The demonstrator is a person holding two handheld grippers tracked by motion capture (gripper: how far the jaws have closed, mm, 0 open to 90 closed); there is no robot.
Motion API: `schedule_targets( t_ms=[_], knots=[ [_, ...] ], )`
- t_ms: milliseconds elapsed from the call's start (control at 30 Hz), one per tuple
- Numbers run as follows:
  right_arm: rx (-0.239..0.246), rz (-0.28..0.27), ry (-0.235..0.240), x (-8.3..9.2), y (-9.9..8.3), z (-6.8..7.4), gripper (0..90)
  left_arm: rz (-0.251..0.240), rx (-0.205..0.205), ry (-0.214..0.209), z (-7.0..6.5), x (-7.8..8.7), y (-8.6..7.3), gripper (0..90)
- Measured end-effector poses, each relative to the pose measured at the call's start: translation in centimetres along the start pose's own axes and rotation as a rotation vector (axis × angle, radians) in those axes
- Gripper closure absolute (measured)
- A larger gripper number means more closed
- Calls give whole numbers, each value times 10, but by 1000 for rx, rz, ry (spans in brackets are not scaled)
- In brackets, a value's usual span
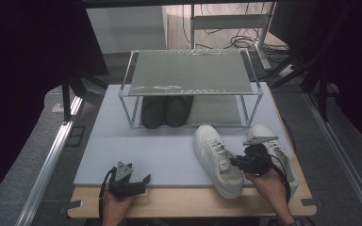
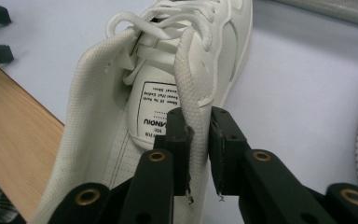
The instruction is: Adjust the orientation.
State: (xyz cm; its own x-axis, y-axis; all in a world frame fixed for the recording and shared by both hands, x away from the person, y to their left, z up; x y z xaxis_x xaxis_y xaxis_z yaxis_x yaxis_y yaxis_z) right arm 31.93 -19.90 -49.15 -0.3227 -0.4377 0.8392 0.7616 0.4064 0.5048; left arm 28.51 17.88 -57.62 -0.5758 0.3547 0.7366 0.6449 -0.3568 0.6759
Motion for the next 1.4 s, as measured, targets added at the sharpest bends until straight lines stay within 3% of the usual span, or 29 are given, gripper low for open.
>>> schedule_targets(
  t_ms=[333, 567, 900, 1133, 1400],
  knots=[
    [-110, -30, 111, 1, 3, -5, 817, 0, 0, -1, 0, 0, 0, 134],
    [-133, -42, 156, 1, 11, 0, 822, 0, 1, -1, 0, 0, 0, 134],
    [-150, -40, 264, 3, 20, 7, 826, 0, 1, -1, 0, 0, 0, 134],
    [-169, -65, 354, 9, 29, 12, 826, 0, 2, -2, 0, 0, 0, 134],
    [-169, -93, 407, 20, 41, 16, 825, -1, 0, -1, 0, 0, 0, 134]
  ],
)
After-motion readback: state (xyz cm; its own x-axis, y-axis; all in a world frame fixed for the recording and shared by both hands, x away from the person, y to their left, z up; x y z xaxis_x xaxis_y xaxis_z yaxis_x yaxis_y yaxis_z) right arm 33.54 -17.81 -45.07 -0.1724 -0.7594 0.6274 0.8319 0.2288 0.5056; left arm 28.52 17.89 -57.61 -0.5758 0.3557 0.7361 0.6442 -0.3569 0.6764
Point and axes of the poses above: each handheld gripper's, and its own axes: x roughly backward along the jaws, y roughly out of its top, z roughly to its left, the point moved 6 cm from there along -x, roughly forward along the jaws, and after that the axes turned 10 degrees about z, right-handed, at the moved point
